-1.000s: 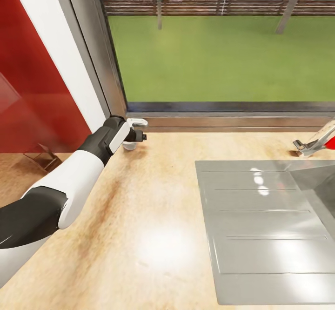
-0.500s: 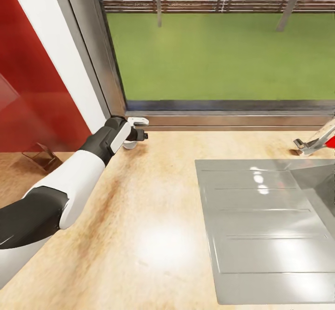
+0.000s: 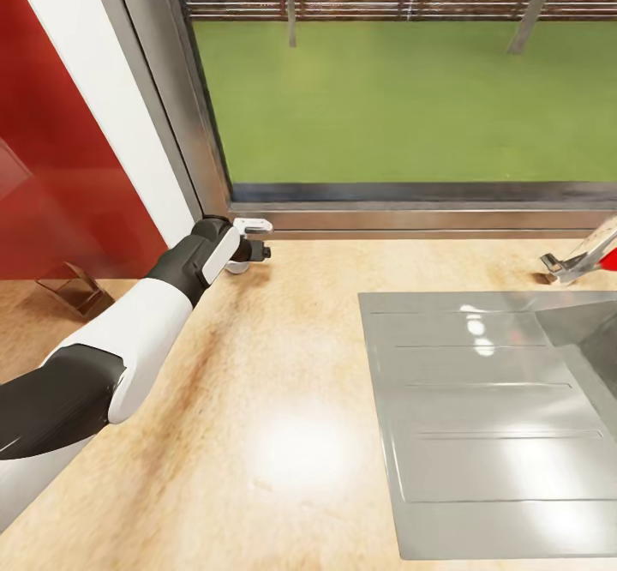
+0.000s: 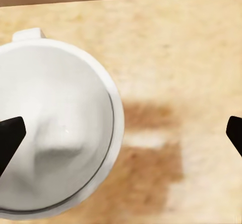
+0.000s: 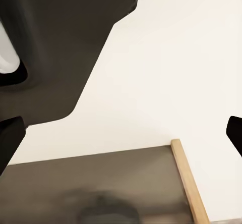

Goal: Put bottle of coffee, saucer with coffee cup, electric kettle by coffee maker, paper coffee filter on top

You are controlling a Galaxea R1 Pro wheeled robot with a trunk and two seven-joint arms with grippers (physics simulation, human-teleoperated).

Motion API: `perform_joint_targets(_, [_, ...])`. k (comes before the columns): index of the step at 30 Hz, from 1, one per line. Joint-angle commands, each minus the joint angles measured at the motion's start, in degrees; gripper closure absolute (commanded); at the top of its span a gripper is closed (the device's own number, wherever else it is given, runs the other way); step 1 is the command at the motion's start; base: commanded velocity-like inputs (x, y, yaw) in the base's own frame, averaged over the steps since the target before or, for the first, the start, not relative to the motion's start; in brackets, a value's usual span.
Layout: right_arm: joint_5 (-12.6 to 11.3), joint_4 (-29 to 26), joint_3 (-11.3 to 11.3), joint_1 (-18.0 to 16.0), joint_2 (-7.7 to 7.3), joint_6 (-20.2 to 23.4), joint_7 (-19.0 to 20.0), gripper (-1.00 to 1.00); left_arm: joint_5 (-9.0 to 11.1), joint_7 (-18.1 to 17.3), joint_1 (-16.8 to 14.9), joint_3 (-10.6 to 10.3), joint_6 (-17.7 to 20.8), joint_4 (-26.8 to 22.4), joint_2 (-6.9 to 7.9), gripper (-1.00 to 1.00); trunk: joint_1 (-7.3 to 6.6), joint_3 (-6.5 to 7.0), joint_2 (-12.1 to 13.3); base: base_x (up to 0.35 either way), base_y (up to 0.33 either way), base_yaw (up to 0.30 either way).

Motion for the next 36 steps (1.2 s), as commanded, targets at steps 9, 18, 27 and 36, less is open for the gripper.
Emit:
perform_joint_targets(9, [-0.3, 0.1, -0.2, 0.0, 0.05, -0.3, 0.0, -1.0, 0.6, 0.5, 0.0, -0.3, 0.1, -0.1, 0.07, -1.0, 0.02, -0.52, -0.1, 0.0, 0.0, 0.0])
perform_joint_targets(18, [-0.3, 0.1, -0.2, 0.0, 0.02, -0.3, 0.0, -1.0, 0.6, 0.5, 0.1, -0.3, 0.0, 0.3, 0.08, -1.0, 0.02, -1.03, -0.1, 0.0, 0.0, 0.0])
perform_joint_targets(27, [-0.3, 0.1, -0.2, 0.0, 0.01, -0.3, 0.0, -1.0, 0.6, 0.5, 0.7, -0.3, -0.1, 0.4, 0.08, -1.0, 0.02, -1.22, -0.1, 0.0, 0.0, 0.0])
perform_joint_targets(36, [-0.3, 0.1, -0.2, 0.0, 0.02, -0.3, 0.0, -1.0, 0.0, 0.5, 0.8, -0.2, -0.1, 0.5, 0.24, 1.0, 0.02, -1.22, -0.1, 0.0, 0.0, 0.0])
